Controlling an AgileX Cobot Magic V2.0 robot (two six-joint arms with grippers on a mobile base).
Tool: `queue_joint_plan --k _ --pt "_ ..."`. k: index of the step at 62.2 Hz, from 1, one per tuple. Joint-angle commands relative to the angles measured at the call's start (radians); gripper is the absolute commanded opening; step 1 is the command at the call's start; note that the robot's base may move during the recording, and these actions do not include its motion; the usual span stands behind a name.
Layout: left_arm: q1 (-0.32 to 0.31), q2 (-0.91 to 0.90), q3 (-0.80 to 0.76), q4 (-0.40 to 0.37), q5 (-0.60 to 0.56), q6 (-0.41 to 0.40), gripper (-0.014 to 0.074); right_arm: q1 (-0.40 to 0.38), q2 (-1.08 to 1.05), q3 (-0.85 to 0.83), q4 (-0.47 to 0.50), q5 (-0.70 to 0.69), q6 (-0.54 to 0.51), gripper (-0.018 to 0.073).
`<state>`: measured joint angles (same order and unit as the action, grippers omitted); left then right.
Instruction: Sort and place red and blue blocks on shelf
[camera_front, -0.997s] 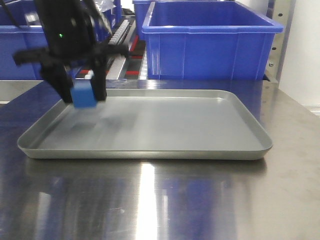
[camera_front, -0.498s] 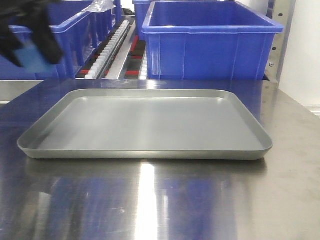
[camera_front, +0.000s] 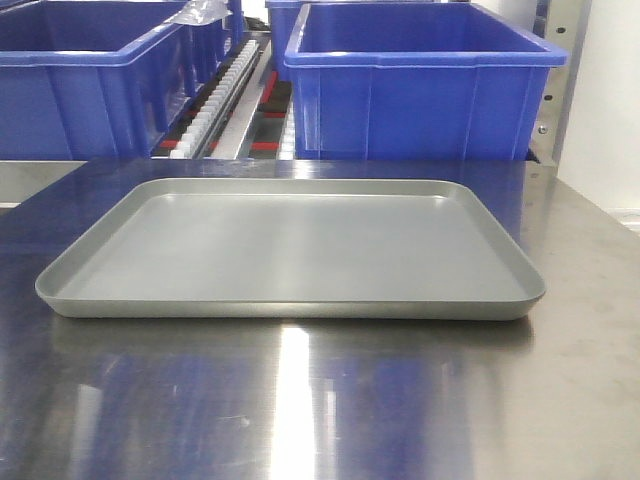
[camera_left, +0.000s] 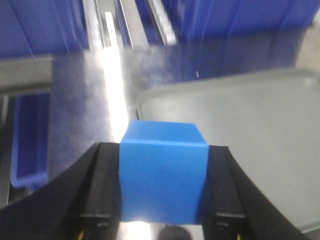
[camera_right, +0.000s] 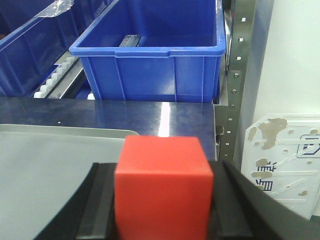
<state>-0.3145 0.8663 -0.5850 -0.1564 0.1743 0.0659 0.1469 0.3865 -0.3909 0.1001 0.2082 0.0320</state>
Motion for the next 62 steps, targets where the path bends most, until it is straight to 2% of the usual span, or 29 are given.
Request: queue_joint_plan --k 1,8,17,24,62 --pt "0.000 -0.100 0.036 -0.017 -0.148 0.003 0.0124 -0.007 0.006 -0.031 -0.008 -0.094 0.000 0.0068" --pt "0.028 -0.224 0.101 -0.017 -0.174 0.003 0.0124 -0.007 0.006 -0.031 -0.008 -0.094 0.000 0.0068" --pt "0.119 -0.349 0.167 -0.017 -0.219 0.003 0.0124 -0.007 0.006 -0.031 -0.008 -0.094 0.000 0.0068" --pt "0.158 -0.408 0.182 -0.017 -0.219 0.003 0.0124 -0.007 0.006 -0.031 -0.008 -0.094 0.000 0.0068" --pt "0.162 -0.448 0.182 -0.013 -0.212 0.003 0.0124 -0.007 0.006 -0.031 -0.008 -0.094 0.000 0.0068"
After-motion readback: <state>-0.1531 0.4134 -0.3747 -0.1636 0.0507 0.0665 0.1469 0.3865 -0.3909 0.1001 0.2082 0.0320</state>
